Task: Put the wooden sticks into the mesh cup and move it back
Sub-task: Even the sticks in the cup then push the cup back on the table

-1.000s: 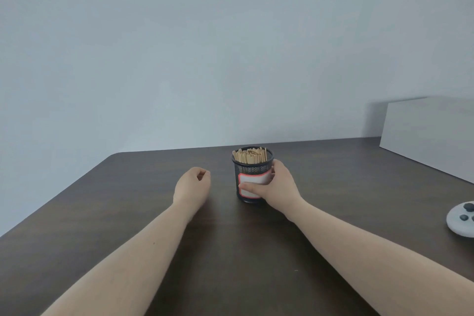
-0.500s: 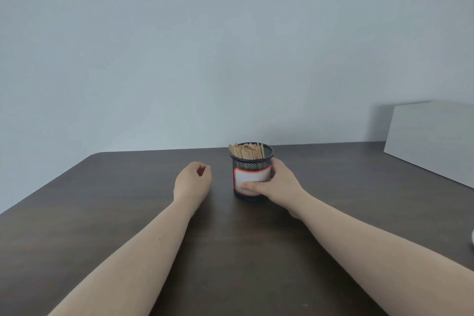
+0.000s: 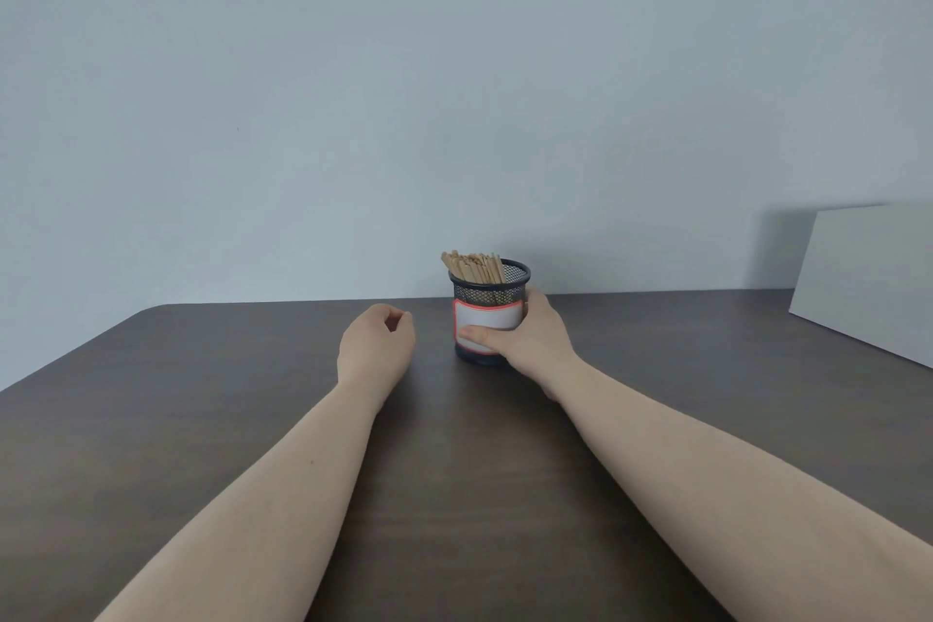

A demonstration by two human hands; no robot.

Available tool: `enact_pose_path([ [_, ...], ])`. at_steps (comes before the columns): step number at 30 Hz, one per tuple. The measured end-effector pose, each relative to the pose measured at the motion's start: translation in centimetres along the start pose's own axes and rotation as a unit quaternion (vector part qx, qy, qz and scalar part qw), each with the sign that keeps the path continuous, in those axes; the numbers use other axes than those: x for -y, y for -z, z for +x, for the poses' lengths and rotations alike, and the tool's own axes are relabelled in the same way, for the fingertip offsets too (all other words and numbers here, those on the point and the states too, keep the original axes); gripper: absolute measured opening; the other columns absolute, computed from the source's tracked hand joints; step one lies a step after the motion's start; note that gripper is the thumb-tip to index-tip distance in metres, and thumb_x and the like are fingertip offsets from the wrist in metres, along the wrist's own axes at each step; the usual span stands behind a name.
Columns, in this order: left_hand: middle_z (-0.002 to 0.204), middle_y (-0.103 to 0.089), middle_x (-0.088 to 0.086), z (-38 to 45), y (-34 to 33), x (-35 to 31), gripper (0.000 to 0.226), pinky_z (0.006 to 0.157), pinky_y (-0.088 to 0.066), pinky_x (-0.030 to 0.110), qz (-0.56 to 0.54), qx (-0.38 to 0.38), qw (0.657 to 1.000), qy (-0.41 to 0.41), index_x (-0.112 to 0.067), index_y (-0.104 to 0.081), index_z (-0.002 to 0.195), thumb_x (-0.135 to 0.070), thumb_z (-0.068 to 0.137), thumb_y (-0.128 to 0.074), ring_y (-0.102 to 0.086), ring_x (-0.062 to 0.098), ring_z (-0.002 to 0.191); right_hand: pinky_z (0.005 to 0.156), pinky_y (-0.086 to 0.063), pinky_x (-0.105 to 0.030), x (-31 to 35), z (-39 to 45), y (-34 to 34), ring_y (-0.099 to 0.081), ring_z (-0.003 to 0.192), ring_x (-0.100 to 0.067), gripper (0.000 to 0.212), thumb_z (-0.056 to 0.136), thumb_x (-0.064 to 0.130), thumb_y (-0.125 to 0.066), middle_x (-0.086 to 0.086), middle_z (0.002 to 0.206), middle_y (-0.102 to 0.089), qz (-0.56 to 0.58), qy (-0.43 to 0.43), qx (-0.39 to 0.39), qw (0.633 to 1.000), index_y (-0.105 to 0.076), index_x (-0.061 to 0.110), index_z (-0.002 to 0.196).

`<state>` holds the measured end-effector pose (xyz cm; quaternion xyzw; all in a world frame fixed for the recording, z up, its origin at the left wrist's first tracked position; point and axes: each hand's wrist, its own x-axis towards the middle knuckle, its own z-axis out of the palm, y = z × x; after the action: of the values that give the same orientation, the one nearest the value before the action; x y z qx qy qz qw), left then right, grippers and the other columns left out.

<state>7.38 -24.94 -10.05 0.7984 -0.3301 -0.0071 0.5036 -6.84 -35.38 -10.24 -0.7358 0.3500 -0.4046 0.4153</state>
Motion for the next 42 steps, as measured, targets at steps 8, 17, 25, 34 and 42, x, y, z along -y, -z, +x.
enact_pose_path([
  [8,0.096,-0.064,0.001,2.0,-1.2,0.2,0.026,0.078,-0.042,0.028,0.005,0.003,1.000,-0.013,-0.011,-0.065,0.101,-0.027,0.093,-0.047,-0.056,0.023,0.090,0.090,-0.052,-0.030,-1.2,4.4,-0.8,-0.064,0.107,-0.016,0.071,0.057,0.033,-0.089,0.002,0.115,-0.069,-0.002,0.007,0.015,1.000,-0.058,0.018,0.120],
  [17,0.096,-0.065,0.001,2.6,-1.6,0.1,0.025,0.076,-0.042,0.028,0.008,0.006,1.000,-0.015,-0.011,-0.065,0.101,-0.027,0.093,-0.047,-0.058,0.025,0.093,0.092,-0.053,-0.034,-1.9,6.3,-1.3,-0.065,0.105,-0.016,0.065,0.060,0.031,-0.088,0.002,0.113,-0.070,0.012,0.014,0.026,0.999,-0.061,0.019,0.118],
  [25,0.098,-0.065,0.001,2.4,-1.5,0.2,0.025,0.075,-0.042,0.029,0.013,0.013,1.000,-0.020,-0.011,-0.064,0.102,-0.027,0.093,-0.046,-0.057,0.024,0.092,0.092,-0.054,-0.036,-2.3,7.0,-1.1,-0.066,0.104,-0.017,0.056,0.064,0.025,-0.085,0.001,0.112,-0.071,0.031,0.013,0.028,0.999,-0.064,0.019,0.116],
  [34,0.095,-0.064,0.000,2.4,-1.6,0.2,0.024,0.073,-0.042,0.028,0.017,0.012,1.000,-0.023,-0.012,-0.064,0.099,-0.028,0.093,-0.046,-0.056,0.023,0.088,0.092,-0.053,-0.034,-2.7,7.9,-1.1,-0.065,0.108,-0.018,0.061,0.066,0.025,-0.085,-0.001,0.116,-0.069,0.037,0.006,0.025,0.999,-0.060,0.016,0.121],
  [42,0.098,-0.065,0.001,2.4,-1.6,0.1,0.024,0.075,-0.042,0.029,0.017,0.013,0.999,-0.025,-0.012,-0.063,0.100,-0.028,0.094,-0.046,-0.057,0.024,0.091,0.088,-0.051,-0.030,-2.7,8.1,-1.1,-0.063,0.110,-0.019,0.061,0.068,0.027,-0.084,-0.001,0.118,-0.068,0.035,-0.004,0.021,0.999,-0.060,0.016,0.123],
])
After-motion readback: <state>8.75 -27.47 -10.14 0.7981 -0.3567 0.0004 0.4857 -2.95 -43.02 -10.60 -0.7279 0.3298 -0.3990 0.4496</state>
